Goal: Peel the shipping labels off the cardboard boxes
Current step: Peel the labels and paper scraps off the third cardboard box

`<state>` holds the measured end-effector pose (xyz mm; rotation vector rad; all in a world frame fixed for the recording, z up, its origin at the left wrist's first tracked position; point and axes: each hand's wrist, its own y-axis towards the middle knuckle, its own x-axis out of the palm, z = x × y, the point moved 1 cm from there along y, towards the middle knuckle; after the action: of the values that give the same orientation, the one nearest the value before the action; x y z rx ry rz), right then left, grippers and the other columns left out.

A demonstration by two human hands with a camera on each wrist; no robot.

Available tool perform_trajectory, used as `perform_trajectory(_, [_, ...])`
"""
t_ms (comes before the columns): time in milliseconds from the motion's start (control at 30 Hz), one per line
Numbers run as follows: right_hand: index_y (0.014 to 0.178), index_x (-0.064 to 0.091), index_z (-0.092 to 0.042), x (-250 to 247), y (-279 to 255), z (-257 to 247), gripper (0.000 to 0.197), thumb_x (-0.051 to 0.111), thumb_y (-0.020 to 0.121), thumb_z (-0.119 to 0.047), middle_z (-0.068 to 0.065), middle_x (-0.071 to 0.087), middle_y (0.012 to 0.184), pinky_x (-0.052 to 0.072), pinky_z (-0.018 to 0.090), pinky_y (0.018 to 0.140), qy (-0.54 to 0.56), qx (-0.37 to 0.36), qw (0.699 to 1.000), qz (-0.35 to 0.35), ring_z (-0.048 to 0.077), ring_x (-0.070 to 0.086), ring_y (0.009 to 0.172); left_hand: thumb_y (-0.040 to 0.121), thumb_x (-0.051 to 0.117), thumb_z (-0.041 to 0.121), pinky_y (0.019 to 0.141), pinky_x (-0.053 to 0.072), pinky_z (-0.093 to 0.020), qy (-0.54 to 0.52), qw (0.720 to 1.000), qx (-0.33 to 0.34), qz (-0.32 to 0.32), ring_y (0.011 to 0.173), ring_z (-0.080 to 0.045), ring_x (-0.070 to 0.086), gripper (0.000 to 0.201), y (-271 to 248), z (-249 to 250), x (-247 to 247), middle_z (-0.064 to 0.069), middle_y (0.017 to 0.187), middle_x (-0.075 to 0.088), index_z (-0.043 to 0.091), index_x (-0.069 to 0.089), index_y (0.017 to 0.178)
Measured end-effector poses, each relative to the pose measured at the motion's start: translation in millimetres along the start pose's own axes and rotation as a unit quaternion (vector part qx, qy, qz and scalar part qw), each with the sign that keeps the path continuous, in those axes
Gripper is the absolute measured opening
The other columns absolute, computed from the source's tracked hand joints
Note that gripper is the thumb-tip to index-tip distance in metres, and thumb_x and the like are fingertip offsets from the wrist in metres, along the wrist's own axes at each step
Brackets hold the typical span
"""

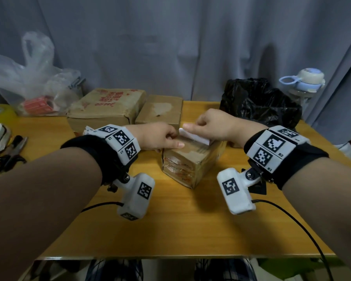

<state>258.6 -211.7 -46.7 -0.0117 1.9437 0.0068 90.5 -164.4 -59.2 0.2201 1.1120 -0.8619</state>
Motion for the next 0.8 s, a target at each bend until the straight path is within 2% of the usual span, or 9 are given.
perform_trajectory(100, [0.08, 0.068, -0.005, -1.5, -1.6, 3.9, 0.043, 0.061, 0.084, -0.048, -0.002, 0.059, 0.07, 0.04, 0.022, 0.054, -0.058, 0.005, 0.998, 0.018, 0.021, 0.059, 0.08, 0.089, 0.056, 0.044, 0.071, 0.049, -0.03, -0.007, 0.999, -0.013, 0.033, 0.076, -0.018, 0.058, 0.044, -2.4, 2.7, -0.1, -0.011, 0.089, 0.065, 0.005, 0.065, 0.107])
perform_trajectory(167, [0.072, 0.065, -0.012, -1.6, -3.1, 6.5, 0.027, 0.066, 0.083, -0.036, -0.011, 0.052, 0.064, 0.035, 0.019, 0.051, -0.045, 0.013, 0.998, 0.042, 0.014, 0.054, 0.075, 0.086, 0.052, 0.057, 0.067, 0.043, -0.031, 0.011, 0.998, -0.04, 0.039, 0.075, -0.019, 0.053, 0.056, -4.2, 10.6, 0.2, -0.011, 0.082, 0.061, 0.003, 0.066, 0.092])
perform_trajectory(233, [0.064, 0.064, -0.015, 1.9, -1.6, 6.4, 0.026, 0.069, 0.08, -0.035, -0.008, 0.057, 0.063, 0.038, 0.023, 0.054, -0.018, 0.018, 0.998, 0.066, 0.013, 0.055, 0.072, 0.083, 0.045, 0.068, 0.068, 0.039, -0.024, 0.027, 0.998, -0.055, 0.016, 0.086, -0.019, 0.054, 0.052, -8.2, 24.4, 2.8, -0.006, 0.093, 0.059, 0.019, 0.062, 0.088])
perform_trajectory(300, [0.059, 0.062, -0.015, 6.1, -1.5, 1.9, 0.029, 0.07, 0.079, -0.034, -0.002, 0.06, 0.063, 0.04, 0.024, 0.06, 0.009, 0.016, 0.996, 0.092, 0.015, 0.058, 0.072, 0.087, 0.039, 0.066, 0.092, 0.037, -0.026, 0.068, 0.996, -0.056, -0.025, 0.121, -0.025, 0.044, 0.05, -13.4, 40.9, 7.6, -0.011, 0.132, 0.047, 0.035, 0.049, 0.124])
perform_trajectory(333, [0.06, 0.062, -0.015, 7.1, -2.3, -1.5, 0.028, 0.069, 0.08, -0.033, -0.002, 0.059, 0.061, 0.04, 0.025, 0.06, 0.012, 0.012, 0.995, 0.103, 0.015, 0.057, 0.069, 0.089, 0.035, 0.064, 0.104, 0.029, -0.032, 0.093, 0.993, -0.059, -0.037, 0.135, -0.028, 0.03, 0.062, -17.1, 49.0, 9.1, -0.014, 0.147, 0.031, 0.029, 0.034, 0.141])
perform_trajectory(433, [0.064, 0.062, -0.011, 6.0, -5.9, -8.6, 0.027, 0.066, 0.084, -0.029, -0.002, 0.053, 0.055, 0.044, 0.027, 0.057, 0.057, 0.011, 0.993, 0.1, 0.013, 0.052, 0.055, 0.092, 0.034, 0.059, 0.113, 0.015, -0.034, 0.135, 0.986, -0.087, -0.036, 0.143, -0.027, 0.011, 0.076, -16.0, 54.8, 12.3, -0.011, 0.156, 0.011, 0.014, 0.014, 0.149])
perform_trajectory(567, [0.056, 0.051, -0.013, 7.0, -7.5, -5.0, 0.035, 0.063, 0.087, -0.021, 0.001, 0.05, 0.056, 0.046, 0.029, 0.062, 0.162, 0.026, 0.984, 0.075, 0.013, 0.048, 0.052, 0.069, 0.06, 0.072, 0.109, 0.034, -0.04, 0.126, 0.984, -0.127, 0.001, 0.133, -0.027, 0.033, 0.11, -5.7, 31.7, 16.8, -0.009, 0.147, 0.027, 0.008, 0.015, 0.146])
perform_trajectory(667, [0.058, 0.045, -0.016, 18.5, -10.8, 2.8, 0.036, 0.061, 0.089, -0.022, 0.0, 0.048, 0.057, 0.04, 0.024, 0.055, 0.235, 0.062, 0.967, 0.075, 0.012, 0.045, 0.053, 0.054, 0.069, 0.074, 0.097, 0.046, -0.04, 0.084, 0.99, -0.11, 0.025, 0.113, -0.022, 0.052, 0.106, 1.4, 18.8, 19.6, -0.003, 0.13, 0.048, 0.013, 0.034, 0.134])
perform_trajectory(800, [0.06, 0.044, -0.016, 33.4, -13.6, 9.9, 0.034, 0.061, 0.089, -0.02, 0.001, 0.047, 0.06, 0.039, 0.023, 0.056, 0.323, 0.079, 0.936, 0.116, 0.011, 0.045, 0.056, 0.058, 0.07, 0.069, 0.091, 0.05, -0.037, 0.082, 0.993, -0.082, 0.037, 0.1, -0.018, 0.057, 0.095, -0.4, 16.8, 19.2, 0.001, 0.114, 0.058, 0.014, 0.039, 0.13])
